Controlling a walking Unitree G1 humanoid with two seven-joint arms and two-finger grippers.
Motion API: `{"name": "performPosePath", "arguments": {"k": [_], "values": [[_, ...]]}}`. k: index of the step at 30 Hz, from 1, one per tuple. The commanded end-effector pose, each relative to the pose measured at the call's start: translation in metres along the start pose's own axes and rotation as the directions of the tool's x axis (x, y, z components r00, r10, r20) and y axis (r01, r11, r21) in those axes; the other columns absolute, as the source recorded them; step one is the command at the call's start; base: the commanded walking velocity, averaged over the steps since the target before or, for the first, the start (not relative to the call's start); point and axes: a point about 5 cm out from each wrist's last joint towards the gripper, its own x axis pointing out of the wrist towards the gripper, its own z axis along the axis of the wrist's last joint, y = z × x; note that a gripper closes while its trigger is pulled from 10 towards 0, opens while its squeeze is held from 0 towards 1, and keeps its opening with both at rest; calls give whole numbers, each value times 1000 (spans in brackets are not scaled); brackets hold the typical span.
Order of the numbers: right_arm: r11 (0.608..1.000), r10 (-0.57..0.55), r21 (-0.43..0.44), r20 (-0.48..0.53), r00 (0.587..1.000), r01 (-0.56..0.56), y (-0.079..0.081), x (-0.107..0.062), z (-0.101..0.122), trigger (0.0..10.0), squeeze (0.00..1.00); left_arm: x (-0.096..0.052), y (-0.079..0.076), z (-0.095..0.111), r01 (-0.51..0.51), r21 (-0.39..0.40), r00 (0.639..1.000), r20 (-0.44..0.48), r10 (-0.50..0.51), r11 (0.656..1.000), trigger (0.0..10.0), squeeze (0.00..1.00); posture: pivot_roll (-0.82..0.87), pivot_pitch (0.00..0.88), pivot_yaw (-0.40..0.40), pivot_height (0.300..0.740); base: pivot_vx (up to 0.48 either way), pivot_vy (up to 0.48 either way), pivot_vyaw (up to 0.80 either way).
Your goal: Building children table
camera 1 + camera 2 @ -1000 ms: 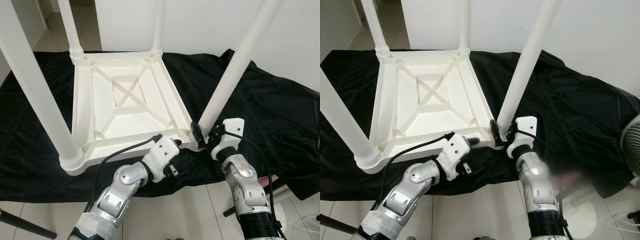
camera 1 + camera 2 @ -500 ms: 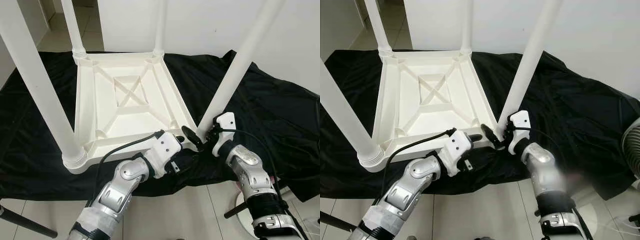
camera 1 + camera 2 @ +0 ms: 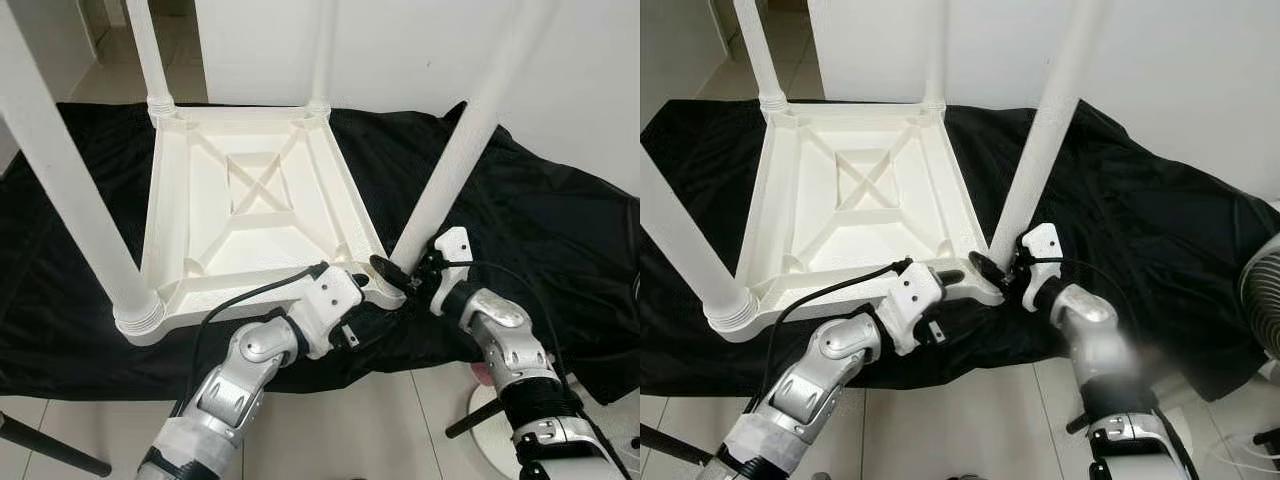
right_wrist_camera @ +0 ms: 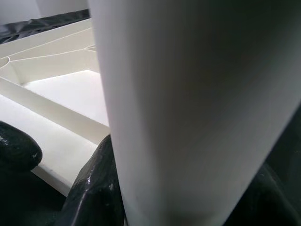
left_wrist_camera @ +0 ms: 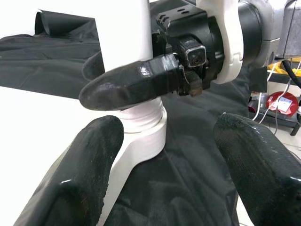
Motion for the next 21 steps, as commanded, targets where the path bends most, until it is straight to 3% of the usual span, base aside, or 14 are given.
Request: {"name": "performPosePath", "arguments": {"k": [1, 2, 8, 10, 12, 14, 15, 16, 21], "values": [[1000, 8, 9, -45, 999, -7, -1, -3, -8, 510, 0, 0, -1, -2, -17, -11, 1000, -8, 17, 1000, 10000, 0, -53, 62, -100, 740, 0, 0, 0], [1000, -19, 15, -39, 999, 20, -2, -3, -7, 10000, 0, 1, -2, -1, -19, -12, 1000, -3, 19, 1000, 10000, 0, -58, 65, -101, 740, 0, 0, 0], [994, -104, 32, -8, 995, 104, -5, 1, 0, 10000, 0, 3, -4, 1, -18, -16, 1000, 5, 18, 1000, 10000, 0, -62, 71, -100, 740, 0, 0, 0], [980, -195, 43, -18, 981, 196, -8, 3, 3, 10000, 0, 1, -6, 0, -12, -19, 1000, 1, 12, 1000, 10000, 0, -52, 74, -93, 740, 0, 0, 0], [980, -195, 43, -18, 981, 196, -8, 3, 3, 10000, 0, 1, -6, 0, -12, -19, 1000, 1, 12, 1000, 10000, 0, -52, 74, -93, 740, 0, 0, 0], [951, -302, 60, -26, 953, 303, -3, 6, 5, 10000, 0, -3, -7, -3, -15, -19, 1000, -12, 15, 1000, 10000, 0, -32, 79, -92, 740, 0, 0, 0], [951, -302, 60, -26, 953, 303, -3, 6, 5, 10000, 0, -3, -7, -3, -15, -19, 1000, -12, 15, 1000, 10000, 0, -32, 79, -92, 740, 0, 0, 0], [908, -404, 105, -34, 914, 405, 8, 10, 3, 10000, 0, -7, -5, -3, -23, -21, 1000, -18, 22, 1000, 10000, 0, -29, 85, -86, 740, 0, 0, 0], [881, -454, 132, -42, 890, 455, 15, 12, 1, 10000, 0, -9, -4, -3, -25, -22, 999, -21, 24, 999, 10000, 0, -33, 86, -80, 740, 0, 0, 0]]}}
